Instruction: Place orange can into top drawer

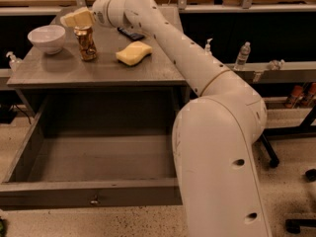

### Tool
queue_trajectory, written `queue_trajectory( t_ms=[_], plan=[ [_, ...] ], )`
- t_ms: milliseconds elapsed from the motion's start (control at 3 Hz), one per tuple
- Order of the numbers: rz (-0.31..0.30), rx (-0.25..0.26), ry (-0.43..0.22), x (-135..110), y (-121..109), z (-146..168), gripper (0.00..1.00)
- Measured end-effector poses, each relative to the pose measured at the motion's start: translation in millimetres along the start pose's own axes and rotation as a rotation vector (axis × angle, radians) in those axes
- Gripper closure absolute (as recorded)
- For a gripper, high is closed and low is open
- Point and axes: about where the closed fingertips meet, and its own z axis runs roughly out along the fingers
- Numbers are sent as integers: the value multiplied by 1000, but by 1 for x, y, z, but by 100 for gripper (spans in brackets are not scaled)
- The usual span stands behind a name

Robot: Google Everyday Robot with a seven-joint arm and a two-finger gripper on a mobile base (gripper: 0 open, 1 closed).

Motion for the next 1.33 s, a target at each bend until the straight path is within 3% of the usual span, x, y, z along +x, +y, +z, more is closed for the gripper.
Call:
queue_trajectory(
  t_ms=[333, 667, 1000, 1333],
  plan=[
    [10, -48, 23, 14, 11, 0, 0],
    [13, -137, 74, 37, 33, -4, 0],
    [14, -156, 120, 63, 36, -12, 3],
    [37, -150, 109, 76, 32, -14, 33]
  ],
)
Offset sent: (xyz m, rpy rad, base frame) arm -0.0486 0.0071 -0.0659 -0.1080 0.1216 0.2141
